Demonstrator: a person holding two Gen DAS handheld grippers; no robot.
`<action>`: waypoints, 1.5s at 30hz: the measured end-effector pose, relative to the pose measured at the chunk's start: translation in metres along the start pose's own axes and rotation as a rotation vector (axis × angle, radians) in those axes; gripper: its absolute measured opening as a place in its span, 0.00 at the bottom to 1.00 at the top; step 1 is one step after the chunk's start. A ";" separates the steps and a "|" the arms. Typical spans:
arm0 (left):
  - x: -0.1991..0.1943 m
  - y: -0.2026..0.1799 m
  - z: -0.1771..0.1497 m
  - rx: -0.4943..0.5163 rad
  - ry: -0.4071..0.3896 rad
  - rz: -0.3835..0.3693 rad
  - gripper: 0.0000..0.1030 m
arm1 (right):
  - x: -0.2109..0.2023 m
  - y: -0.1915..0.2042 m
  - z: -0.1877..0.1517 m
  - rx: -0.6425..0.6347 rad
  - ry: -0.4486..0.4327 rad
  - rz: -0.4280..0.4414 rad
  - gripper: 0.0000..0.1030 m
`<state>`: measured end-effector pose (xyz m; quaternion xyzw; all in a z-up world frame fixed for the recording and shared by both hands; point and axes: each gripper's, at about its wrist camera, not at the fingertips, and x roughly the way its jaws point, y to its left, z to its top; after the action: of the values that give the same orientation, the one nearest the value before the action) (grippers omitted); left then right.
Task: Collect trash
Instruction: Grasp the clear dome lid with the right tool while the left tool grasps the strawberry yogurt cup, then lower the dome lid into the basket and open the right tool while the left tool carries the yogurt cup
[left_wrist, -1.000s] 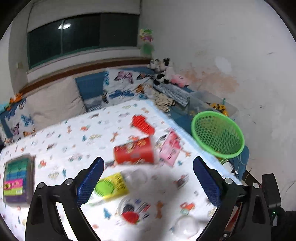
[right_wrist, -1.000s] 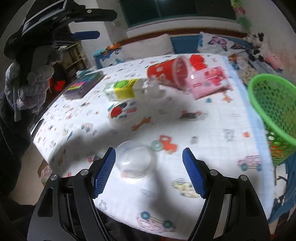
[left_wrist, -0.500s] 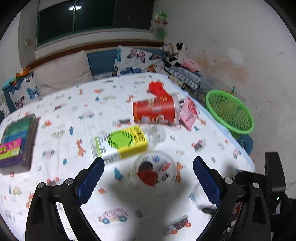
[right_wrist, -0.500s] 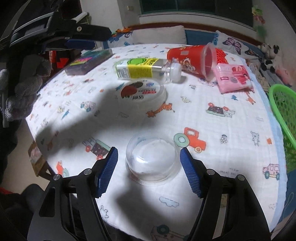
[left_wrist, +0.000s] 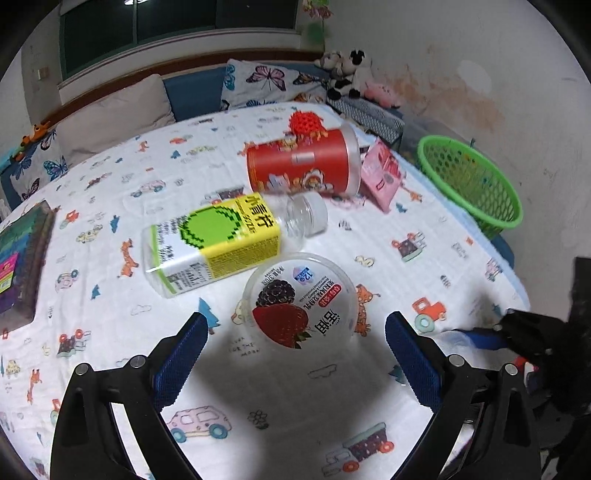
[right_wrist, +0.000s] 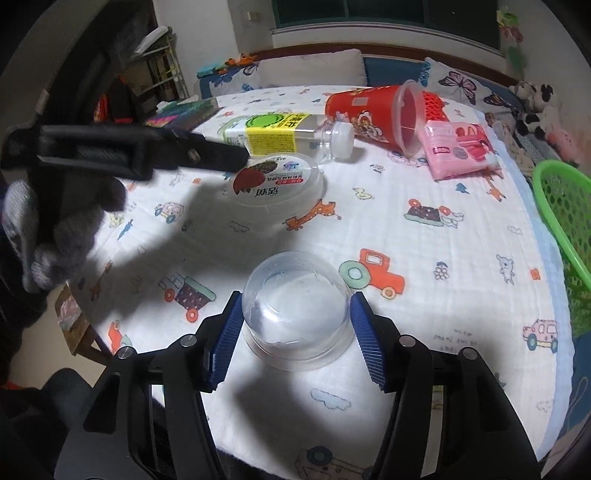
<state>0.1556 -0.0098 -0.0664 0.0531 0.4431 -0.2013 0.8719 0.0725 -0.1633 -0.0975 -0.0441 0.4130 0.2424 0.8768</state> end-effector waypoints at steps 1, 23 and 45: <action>0.004 -0.001 0.000 0.002 0.007 0.000 0.91 | -0.003 -0.002 0.000 0.006 -0.004 0.002 0.57; 0.057 -0.012 0.005 0.017 0.091 0.103 0.91 | -0.086 -0.099 0.022 0.203 -0.175 -0.129 0.57; 0.040 -0.009 0.005 -0.016 0.087 0.047 0.87 | -0.113 -0.244 0.031 0.425 -0.181 -0.373 0.58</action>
<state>0.1767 -0.0319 -0.0943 0.0653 0.4808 -0.1750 0.8567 0.1453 -0.4137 -0.0230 0.0871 0.3596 -0.0120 0.9290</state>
